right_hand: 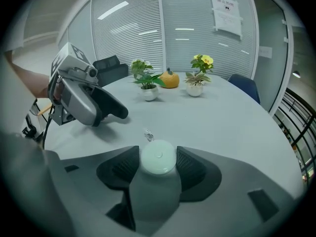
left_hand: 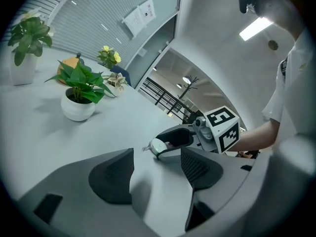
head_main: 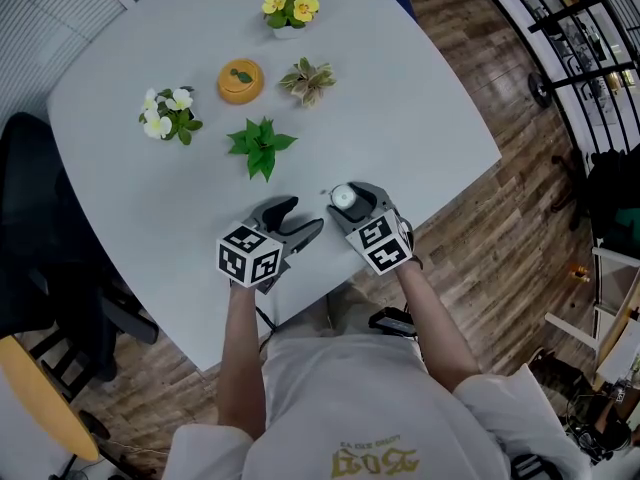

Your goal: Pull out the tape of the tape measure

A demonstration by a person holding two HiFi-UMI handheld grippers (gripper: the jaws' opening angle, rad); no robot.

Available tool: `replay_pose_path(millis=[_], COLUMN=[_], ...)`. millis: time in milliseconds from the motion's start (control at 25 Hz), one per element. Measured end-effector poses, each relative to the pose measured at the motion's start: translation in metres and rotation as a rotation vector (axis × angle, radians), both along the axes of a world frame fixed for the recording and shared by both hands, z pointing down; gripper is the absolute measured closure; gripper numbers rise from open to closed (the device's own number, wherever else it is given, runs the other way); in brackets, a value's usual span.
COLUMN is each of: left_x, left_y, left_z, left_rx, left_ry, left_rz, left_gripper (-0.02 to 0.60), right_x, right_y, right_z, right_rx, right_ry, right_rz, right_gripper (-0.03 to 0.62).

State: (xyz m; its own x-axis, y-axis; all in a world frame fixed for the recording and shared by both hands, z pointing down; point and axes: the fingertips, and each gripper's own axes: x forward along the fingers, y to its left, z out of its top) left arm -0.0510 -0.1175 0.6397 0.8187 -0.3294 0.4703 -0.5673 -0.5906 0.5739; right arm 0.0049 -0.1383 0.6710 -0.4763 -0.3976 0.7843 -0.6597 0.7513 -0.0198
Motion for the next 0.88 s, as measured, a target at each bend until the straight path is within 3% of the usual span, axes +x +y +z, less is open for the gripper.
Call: replay_pose_path(millis=[80,360,880], left_x=[0.000,-0.001,-0.001], left_y=[0.000,0.002,-0.003], left_z=[0.000,-0.001,-0.005], left_rx=[-0.001,-0.007,0.001], left_ry=[0.000,0.008,0.041], left_rz=[0.003,0.006,-0.016], left_gripper=[0.282,0.284,0.318], right_x=[0.000,0.001,-0.006], right_y=[0.000,0.001,0.006], right_z=[-0.001,0.000,-0.022], right_rx=[-0.008,-0.050,-0.159], right_ry=[0.007,0.026,-0.125], right_rz=[-0.003,-0.033,-0.017], right_gripper=[0.362,0.365,0.365])
